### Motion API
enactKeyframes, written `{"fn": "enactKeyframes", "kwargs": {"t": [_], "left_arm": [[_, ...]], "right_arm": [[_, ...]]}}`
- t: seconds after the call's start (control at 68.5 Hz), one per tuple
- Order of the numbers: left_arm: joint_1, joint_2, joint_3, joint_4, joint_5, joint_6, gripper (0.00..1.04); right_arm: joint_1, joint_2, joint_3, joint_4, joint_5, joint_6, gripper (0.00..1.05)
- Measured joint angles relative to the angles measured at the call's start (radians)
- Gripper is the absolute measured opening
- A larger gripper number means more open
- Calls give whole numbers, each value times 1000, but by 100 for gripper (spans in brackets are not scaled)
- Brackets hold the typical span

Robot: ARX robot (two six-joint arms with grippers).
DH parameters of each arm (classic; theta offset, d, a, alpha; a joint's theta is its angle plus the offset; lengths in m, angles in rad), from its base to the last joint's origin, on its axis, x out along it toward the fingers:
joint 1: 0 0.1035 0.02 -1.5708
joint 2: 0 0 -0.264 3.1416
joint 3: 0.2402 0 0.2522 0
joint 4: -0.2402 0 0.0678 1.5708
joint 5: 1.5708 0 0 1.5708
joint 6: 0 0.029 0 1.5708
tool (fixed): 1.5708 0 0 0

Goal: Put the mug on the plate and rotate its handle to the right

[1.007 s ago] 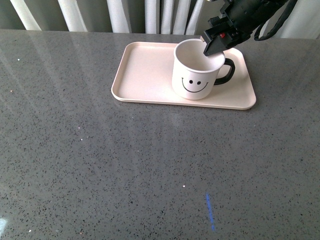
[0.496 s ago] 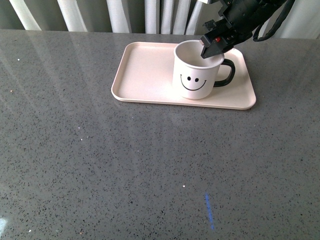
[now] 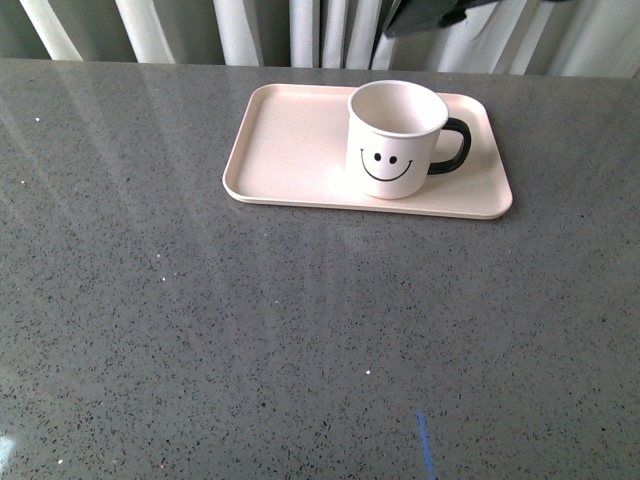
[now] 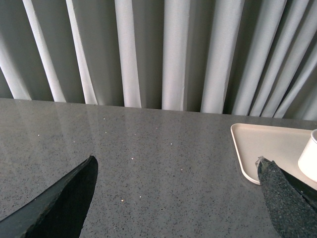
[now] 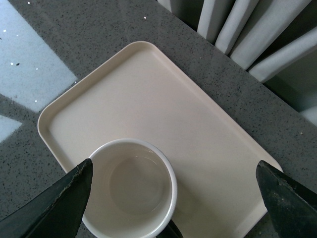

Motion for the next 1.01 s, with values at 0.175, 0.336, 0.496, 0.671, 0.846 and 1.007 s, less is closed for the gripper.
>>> {"fn": "enactKeyframes", "kwargs": {"t": [0.175,0.336,0.496,0.671,0.846,1.007], "left_arm": [[0,0,0,0,0,0,95],[0,0,0,0,0,0,95],[0,0,0,0,0,0,95],[0,0,0,0,0,0,95],[0,0,0,0,0,0,95],[0,0,0,0,0,0,95]], "right_arm": [[16,-95,-337,599,371,222,76],[6,-262,-764,1246,447,383,48],[-11,-429,-1011,1390,441,416,20],[-34,-541,-1220,1434,387,423,2],[-63,-686,-1370,1451,386,423,2],[-63,-826,-1494,1429,384,423,2]]}}
